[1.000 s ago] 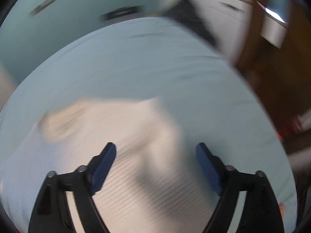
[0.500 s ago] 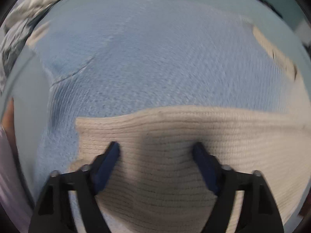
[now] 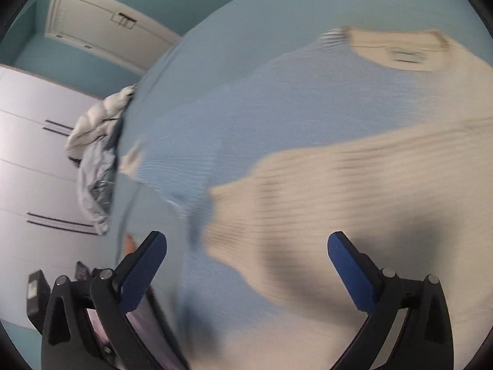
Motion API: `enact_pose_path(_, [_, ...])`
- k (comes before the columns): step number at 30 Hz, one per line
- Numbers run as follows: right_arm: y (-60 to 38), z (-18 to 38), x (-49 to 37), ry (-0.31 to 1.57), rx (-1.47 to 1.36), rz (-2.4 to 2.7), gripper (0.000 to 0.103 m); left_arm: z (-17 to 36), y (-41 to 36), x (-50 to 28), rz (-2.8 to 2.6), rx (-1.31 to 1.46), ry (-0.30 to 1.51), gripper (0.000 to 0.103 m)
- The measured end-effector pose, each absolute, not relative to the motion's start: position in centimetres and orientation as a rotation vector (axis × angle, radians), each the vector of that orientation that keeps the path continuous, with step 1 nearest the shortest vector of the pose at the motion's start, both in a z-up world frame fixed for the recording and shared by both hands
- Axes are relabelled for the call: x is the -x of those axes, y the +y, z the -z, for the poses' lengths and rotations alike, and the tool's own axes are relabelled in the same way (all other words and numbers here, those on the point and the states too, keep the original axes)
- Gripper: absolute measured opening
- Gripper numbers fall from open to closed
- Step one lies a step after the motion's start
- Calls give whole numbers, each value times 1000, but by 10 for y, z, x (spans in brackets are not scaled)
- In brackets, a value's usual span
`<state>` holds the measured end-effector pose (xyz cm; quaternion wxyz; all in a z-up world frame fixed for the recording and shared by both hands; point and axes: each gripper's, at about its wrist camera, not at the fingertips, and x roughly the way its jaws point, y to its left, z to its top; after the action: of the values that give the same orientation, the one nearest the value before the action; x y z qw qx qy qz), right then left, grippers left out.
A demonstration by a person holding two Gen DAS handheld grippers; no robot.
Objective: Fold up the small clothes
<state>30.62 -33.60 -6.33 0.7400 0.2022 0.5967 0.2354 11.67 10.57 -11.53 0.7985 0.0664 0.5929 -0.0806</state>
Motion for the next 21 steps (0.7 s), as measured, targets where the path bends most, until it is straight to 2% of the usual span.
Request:
enact_pose_path(2, [-373, 57, -317, 1273, -291, -381, 102, 117, 104, -116, 178, -157, 1275, 103])
enact_pose_path(3, [-355, 60, -331, 1244, -188, -310, 102, 119, 105, -117, 181, -158, 1281, 103])
enact_pose_path(4, [-340, 63, -311, 1226, -112, -258, 102, 121, 104, -117, 184, -160, 1290, 103])
enact_pose_path(7, [-367, 65, -309, 1230, 142, -27, 102, 127, 101, -117, 173, -183, 1305, 103])
enact_pose_path(10, [-396, 89, -303, 1282, 197, 80, 102, 131, 95, -117, 155, -211, 1316, 103])
enact_pose_path(15, [-425, 126, -307, 1317, 109, 102, 102, 131, 86, -119, 165, -222, 1315, 103])
enact_pose_path(21, [-454, 150, -289, 1483, 202, 8, 102, 142, 77, -119, 177, -255, 1336, 103])
